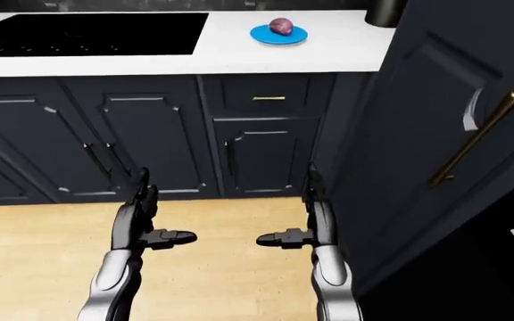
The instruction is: Place the eggplant on the top rack of the oven.
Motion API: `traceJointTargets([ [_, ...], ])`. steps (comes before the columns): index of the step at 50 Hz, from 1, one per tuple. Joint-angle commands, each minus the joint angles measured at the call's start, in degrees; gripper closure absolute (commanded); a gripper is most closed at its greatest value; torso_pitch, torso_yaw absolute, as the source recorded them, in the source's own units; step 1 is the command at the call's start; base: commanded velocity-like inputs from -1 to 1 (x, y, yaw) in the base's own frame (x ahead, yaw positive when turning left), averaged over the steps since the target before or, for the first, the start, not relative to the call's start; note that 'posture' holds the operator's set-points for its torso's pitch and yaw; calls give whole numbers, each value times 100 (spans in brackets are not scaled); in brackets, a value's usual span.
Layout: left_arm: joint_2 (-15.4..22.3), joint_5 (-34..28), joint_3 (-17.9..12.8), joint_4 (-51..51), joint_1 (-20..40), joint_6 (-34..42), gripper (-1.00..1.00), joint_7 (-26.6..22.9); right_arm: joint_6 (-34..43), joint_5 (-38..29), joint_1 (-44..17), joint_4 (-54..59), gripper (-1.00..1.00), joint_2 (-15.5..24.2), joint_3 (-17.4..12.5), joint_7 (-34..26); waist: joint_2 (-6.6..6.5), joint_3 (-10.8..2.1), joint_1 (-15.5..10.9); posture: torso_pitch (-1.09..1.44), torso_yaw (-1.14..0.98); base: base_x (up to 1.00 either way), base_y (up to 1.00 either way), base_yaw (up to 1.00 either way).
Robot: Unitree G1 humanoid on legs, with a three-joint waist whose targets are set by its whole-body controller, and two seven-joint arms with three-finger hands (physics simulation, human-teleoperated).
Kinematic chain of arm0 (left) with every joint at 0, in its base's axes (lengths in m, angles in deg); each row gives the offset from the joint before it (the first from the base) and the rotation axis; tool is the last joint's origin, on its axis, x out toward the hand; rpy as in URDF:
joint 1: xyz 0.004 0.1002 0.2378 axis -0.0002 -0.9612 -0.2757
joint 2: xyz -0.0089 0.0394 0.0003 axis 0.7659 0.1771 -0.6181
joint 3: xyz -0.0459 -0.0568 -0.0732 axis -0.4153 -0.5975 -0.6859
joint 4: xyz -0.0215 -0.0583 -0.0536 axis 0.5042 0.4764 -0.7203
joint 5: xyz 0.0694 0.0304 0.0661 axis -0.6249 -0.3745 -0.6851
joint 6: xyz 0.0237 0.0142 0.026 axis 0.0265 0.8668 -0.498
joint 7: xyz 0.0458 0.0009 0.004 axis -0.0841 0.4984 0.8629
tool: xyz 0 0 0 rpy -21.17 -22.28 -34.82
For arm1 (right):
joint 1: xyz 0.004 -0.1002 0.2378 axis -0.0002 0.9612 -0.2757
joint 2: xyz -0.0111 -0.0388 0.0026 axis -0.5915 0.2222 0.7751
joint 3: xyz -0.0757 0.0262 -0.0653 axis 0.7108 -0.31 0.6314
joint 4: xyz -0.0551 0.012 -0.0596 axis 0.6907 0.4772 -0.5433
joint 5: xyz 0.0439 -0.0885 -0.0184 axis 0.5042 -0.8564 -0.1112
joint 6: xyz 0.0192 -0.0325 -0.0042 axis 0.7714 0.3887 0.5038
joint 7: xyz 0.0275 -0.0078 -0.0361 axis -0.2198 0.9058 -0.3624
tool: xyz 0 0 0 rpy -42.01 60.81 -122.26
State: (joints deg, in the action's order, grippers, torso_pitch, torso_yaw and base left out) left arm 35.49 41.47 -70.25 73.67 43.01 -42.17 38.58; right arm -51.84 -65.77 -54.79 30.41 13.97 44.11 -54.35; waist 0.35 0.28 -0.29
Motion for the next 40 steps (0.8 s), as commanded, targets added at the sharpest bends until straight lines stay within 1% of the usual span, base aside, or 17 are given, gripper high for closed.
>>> traceJointTargets([
  [1,37,41,-25,-342,141,9,-100,16,202,-12,-147,-467,-100,14,-36,-8,3,-117,0,0,0,0,0,0],
  [4,82,31,-67,-454,233,189,-100,18,617,-88,-235,-798,-100,16,-26,1,-1,-113,2,0,0,0,0,0],
  [5,93,57,-80,-631,246,355,-100,20,904,-155,-296,-1052,-100,31,-25,31,1,-112,3,0,0,0,0,0],
  [6,107,82,-96,-705,276,424,-100,-1,1134,-387,-393,-1169,-100,92,21,79,1,-117,1,0,0,0,0,0],
  [7,111,141,-133,-840,317,558,-100,10,1336,-389,-450,-1331,-100,74,2,47,2,-114,1,0,0,0,0,0],
  [8,122,167,-161,-796,359,520,-100,4,1501,-360,-508,-1464,-100,64,-22,6,1,-112,3,0,0,0,0,0],
  [13,264,214,-253,-1634,668,1478,-100,91,2333,-415,-648,-2242,-100,58,14,-68,-7,-89,-2,0,0,0,0,0],
  [15,279,236,-291,-1672,735,1569,-100,91,2443,-546,-691,-2405,-100,111,53,-105,-7,-78,0,0,0,0,0,0],
  [18,323,264,-324,-2009,858,1982,-100,136,2659,-556,-773,-2632,-100,85,-32,-137,-16,-71,2,0,0,0,0,0],
  [20,360,274,-345,-2208,962,2266,-100,169,2994,-616,-911,-2902,-100,117,-17,-147,-24,-70,0,0,0,0,0,0],
  [24,415,353,-425,-2503,1152,2689,-100,213,3610,-528,-1163,-3334,-100,119,-138,-155,-35,-54,-1,0,0,0,0,0],
  [28,522,356,-466,-2691,1412,3116,-100,289,4214,-589,-1453,-3706,-100,240,-73,-203,-36,-39,0,0,0,0,0,0],
  [32,610,404,-501,-2817,1742,3496,-100,343,4512,-599,-1750,-3821,-100,327,-171,-280,-36,-26,-1,0,0,0,0,0],
  [33,634,416,-508,-2814,1837,3567,-100,362,4619,-593,-1838,-3853,-100,350,-187,-292,-36,-28,-1,0,0,2,0,0],
  [34,654,422,-510,-2791,1910,3602,-100,376,4654,-579,-1907,-3842,-100,372,-211,-301,-58,-120,5,0,0,6,0,0],
  [36,705,416,-502,-2779,2025,3663,-100,390,4764,-549,-2038,-3831,-100,409,-249,-298,-65,13,7,0,0,9,0,0],
  [40,833,441,-549,-2482,2419,3670,-100,395,4896,-487,-2400,-3689,-100,534,-351,-286,-9,103,19,0,0,15,0,0],
])
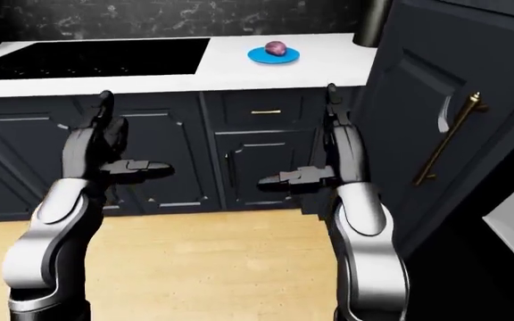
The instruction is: Place the eggplant on the top rack of the oven.
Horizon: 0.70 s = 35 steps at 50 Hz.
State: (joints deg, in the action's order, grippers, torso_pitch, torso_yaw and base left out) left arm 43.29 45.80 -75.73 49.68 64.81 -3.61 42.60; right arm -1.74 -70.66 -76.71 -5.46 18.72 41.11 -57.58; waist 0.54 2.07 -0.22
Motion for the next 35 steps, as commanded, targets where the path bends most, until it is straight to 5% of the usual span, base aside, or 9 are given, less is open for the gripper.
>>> traceJointTargets([
  [1,76,9,7,2,320,-205,-100,-10,-55,42,-292,-91,-100,71,-74,42,-1,-48,17,0,0,20,0,0],
  [7,212,90,-24,312,901,-61,-100,88,108,174,-735,106,-100,294,-204,70,-94,-23,20,0,0,26,0,0],
  [11,218,168,-25,270,925,-10,-100,174,106,227,-712,86,-100,301,-180,107,-495,-47,40,0,0,32,0,0],
  [20,259,177,-4,155,863,75,-100,194,257,260,-758,-33,-100,385,-205,95,-168,-61,-49,0,0,33,0,0],
  [24,285,125,11,242,881,17,-100,155,308,289,-795,-50,-100,411,-235,76,404,-188,-102,0,0,34,0,0],
  [25,292,95,26,251,868,-10,-100,128,277,289,-779,-32,-100,411,-229,82,139,-65,-32,0,0,33,0,0],
  [26,287,92,24,225,868,17,-100,121,268,294,-776,-27,-100,406,-231,85,295,-31,-88,0,0,34,0,0],
  [28,266,81,22,232,844,-15,-100,98,247,301,-780,-4,-100,404,-216,86,259,-50,-6,0,0,33,0,0],
  [35,266,81,-18,203,826,-7,-100,75,266,308,-792,-25,-100,395,-190,87,-213,-19,93,0,0,33,0,0],
])
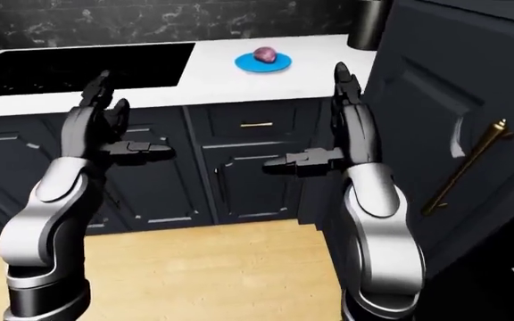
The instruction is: Place the eggplant on the top rack of the oven.
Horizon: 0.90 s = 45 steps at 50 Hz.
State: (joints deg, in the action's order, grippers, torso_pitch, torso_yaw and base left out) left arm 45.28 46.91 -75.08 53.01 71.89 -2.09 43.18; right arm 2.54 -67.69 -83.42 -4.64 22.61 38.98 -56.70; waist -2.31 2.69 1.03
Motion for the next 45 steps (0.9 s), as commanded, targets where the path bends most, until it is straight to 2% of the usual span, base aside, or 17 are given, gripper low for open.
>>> traceJointTargets([
  [1,65,-35,-78,-121,88,-196,-100,6,-169,9,-114,-104,-100,5,26,-1,-61,-115,-14,0,0,34,0,0],
  [2,69,-40,-76,-127,57,-211,-100,-10,-166,1,-111,-108,-100,8,31,-1,-248,-194,-3,0,0,34,0,0],
  [5,94,-15,-120,-202,90,-111,-100,-6,-216,-15,-66,-95,-100,-12,49,2,-212,-118,-63,0,0,34,0,0],
  [10,95,-11,-116,-208,56,-123,-100,-20,-172,-37,-105,-106,-100,1,39,-14,9,-136,-168,0,0,34,0,0],
  [14,70,-16,-79,-225,94,-77,-100,0,-116,-33,-143,-140,-100,36,-3,-40,304,-134,-233,0,0,33,0,0],
  [16,60,-26,-69,-249,53,-91,-100,-11,-105,-34,-120,-173,-100,30,3,-37,649,-249,-240,0,0,34,0,0],
  [17,57,-32,-65,-258,26,-104,-100,-21,-127,-35,-100,-164,-100,27,2,-35,482,-197,-180,0,0,34,0,0],
  [19,52,-42,-72,-259,14,-110,-100,-28,-107,-31,-107,-180,-100,15,10,-31,583,-124,-164,0,0,33,-3,0],
  [26,31,-79,-56,-255,-22,-128,-100,-49,-111,-10,-114,-187,-100,29,-18,-41,179,-79,-49,0,0,34,-5,0],
  [29,36,-120,-49,-216,-101,-207,-100,-91,-205,12,-61,-144,-100,0,-2,-37,-243,-207,-4,0,0,34,-4,0],
  [30,34,-133,-57,-233,-148,-219,-100,-110,-186,18,-55,-167,-100,4,-6,-40,-161,-209,-58,0,0,34,-1,0],
  [32,40,-121,-99,-297,-145,-146,-100,-114,-139,24,-79,-182,-100,21,-16,-41,-206,-124,-71,0,0,34,-1,0],
  [39,39,-108,-84,-246,3,-114,-100,-99,28,117,-271,-196,-100,109,-105,-38,105,-146,-209,0,0,34,-4,0],
  [42,32,-99,-68,-254,33,-85,-100,-88,-23,135,-264,-158,-100,116,-103,-21,358,-187,-247,0,0,34,-9,0],
  [43,27,-101,-60,-245,34,-92,-100,-85,-36,138,-251,-154,-100,113,-95,-16,522,-247,-249,0,0,34,-9,0],
  [44,19,-100,-50,-259,34,-81,-100,-79,-50,144,-238,-149,-100,107,-91,-11,562,-328,-246,0,0,34,-7,0],
  [45,18,-103,-42,-264,41,-75,-100,-77,-38,149,-242,-156,-100,114,-88,-12,516,-197,-185,0,0,34,-6,0],
])
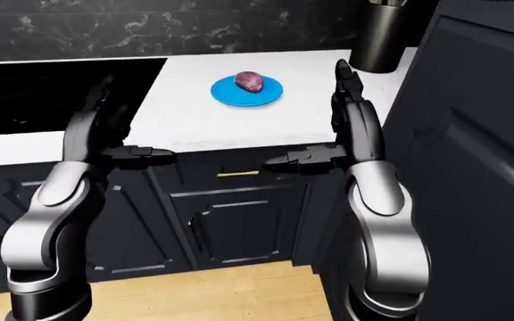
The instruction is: Place the eggplant on the top rack of the oven.
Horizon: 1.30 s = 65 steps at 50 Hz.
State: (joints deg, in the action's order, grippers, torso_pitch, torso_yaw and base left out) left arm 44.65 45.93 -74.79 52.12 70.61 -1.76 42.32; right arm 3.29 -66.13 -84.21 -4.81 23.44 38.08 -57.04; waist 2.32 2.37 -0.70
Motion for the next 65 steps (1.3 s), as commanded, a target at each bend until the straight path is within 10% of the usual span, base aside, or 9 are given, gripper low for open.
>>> traceJointTargets([
  [1,78,-7,-70,-174,173,-108,-100,12,-87,1,-179,-158,-100,31,2,24,156,-70,-52,0,0,34,-5,0],
  [13,90,17,-86,-243,192,-47,-100,19,-146,34,-109,-164,-100,26,7,56,-667,-209,158,0,0,34,-5,0],
  [22,109,26,-77,-233,222,-55,-100,7,-116,14,-124,-149,-100,59,-9,23,-449,-151,2,0,0,28,-6,0],
  [28,90,16,-59,-271,247,-12,-100,12,-63,40,-146,-188,-100,63,-18,7,191,-290,-24,0,0,26,-10,0],
  [29,89,12,-56,-261,248,-18,-100,9,-88,50,-139,-169,-100,60,-34,4,-29,-210,-1,0,0,23,-11,0],
  [38,73,-7,-38,-221,283,-36,-100,-4,-74,84,-260,-94,-100,108,-54,21,-61,-18,89,0,0,7,-9,0],
  [47,61,14,-49,-269,259,-14,-100,2,-44,121,-290,-136,-100,84,-27,69,-516,-232,48,0,0,2,-4,0],
  [55,60,6,-31,-293,301,21,-100,9,-5,161,-251,-205,-100,92,-77,100,59,-115,-97,0,0,3,-3,0],
  [65,99,32,-72,-355,291,69,-100,-1,12,275,-313,-178,-100,90,-74,164,-268,-171,29,0,0,0,0,0],
])
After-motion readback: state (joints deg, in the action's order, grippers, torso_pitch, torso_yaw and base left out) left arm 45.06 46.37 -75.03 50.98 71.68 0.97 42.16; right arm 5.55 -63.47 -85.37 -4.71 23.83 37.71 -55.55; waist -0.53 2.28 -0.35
